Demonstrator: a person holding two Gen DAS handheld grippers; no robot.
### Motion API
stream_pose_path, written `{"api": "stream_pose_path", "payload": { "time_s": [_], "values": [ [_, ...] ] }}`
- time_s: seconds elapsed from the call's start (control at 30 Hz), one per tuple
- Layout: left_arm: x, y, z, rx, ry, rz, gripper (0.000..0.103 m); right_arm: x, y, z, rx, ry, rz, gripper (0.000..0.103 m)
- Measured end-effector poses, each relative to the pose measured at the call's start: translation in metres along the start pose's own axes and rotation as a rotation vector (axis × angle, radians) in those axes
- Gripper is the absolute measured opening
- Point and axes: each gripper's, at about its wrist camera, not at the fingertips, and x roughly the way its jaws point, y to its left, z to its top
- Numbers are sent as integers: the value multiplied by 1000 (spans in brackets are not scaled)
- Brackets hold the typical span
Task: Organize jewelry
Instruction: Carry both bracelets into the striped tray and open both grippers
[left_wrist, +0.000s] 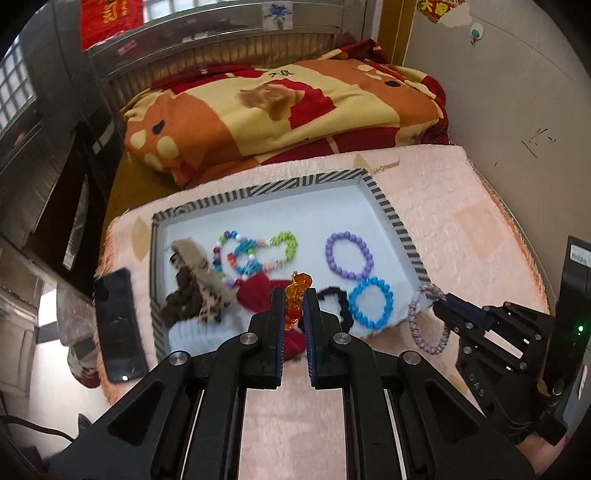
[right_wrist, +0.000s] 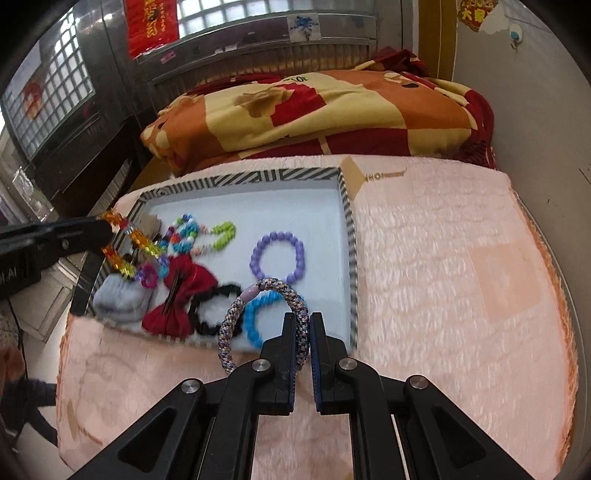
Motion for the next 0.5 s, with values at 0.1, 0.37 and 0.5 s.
{"api": "stream_pose_path", "payload": {
  "time_s": [0.1, 0.37, 0.5],
  "values": [
    [10, -4, 10, 16, 7, -15, 8, 12, -2, 14, 18, 12, -8, 6],
    [50, -5, 34, 38, 62, -96, 8, 45, -5, 42, 42, 56, -31, 6],
    [77, 4, 44, 29, 106, -141, 8, 67, -5, 59, 37, 91, -41, 6]
  ]
}}
